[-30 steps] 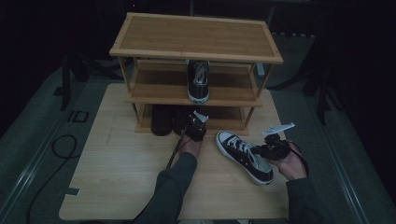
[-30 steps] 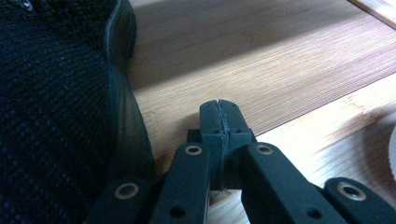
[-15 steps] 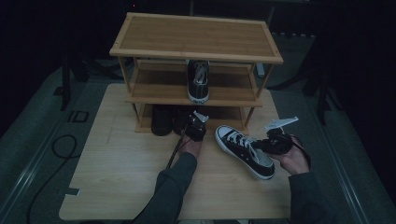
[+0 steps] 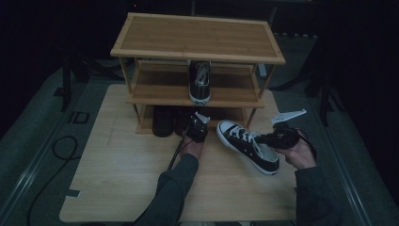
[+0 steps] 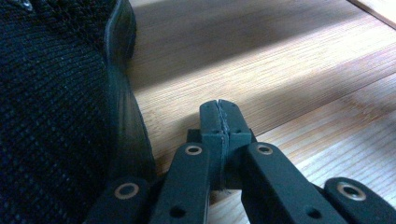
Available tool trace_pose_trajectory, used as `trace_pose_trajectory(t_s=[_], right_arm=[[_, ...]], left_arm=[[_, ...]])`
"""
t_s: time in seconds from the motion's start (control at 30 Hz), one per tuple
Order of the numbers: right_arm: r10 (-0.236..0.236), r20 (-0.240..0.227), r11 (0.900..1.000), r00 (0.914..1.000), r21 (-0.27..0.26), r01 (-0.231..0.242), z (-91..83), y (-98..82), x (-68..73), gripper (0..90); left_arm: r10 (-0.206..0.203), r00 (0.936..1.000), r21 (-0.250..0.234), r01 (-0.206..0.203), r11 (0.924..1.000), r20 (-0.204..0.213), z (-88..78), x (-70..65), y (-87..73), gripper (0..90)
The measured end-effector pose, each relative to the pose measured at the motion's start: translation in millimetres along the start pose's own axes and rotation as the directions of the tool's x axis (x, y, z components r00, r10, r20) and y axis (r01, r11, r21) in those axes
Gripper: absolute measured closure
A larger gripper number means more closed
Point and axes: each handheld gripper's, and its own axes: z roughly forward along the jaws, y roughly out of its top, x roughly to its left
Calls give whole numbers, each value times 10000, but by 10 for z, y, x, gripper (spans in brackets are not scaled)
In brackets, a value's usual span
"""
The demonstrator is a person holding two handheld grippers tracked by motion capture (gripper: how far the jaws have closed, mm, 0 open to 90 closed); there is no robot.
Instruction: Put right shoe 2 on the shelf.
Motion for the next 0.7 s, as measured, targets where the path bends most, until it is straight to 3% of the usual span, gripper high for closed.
trace_pose_trajectory(t_s=[0.27,0.7], right_arm=[[-195,-269,9996,9994,-213,189,-120,128,-13,885],[-604,-297,9975,9977,-372,593,-217,345,57,885]], left_arm=[[6,10000,-1,-6,10000,-3,0,-1,0,900],[-55,10000,-50,54,10000,-14,3,-4,-1,900]])
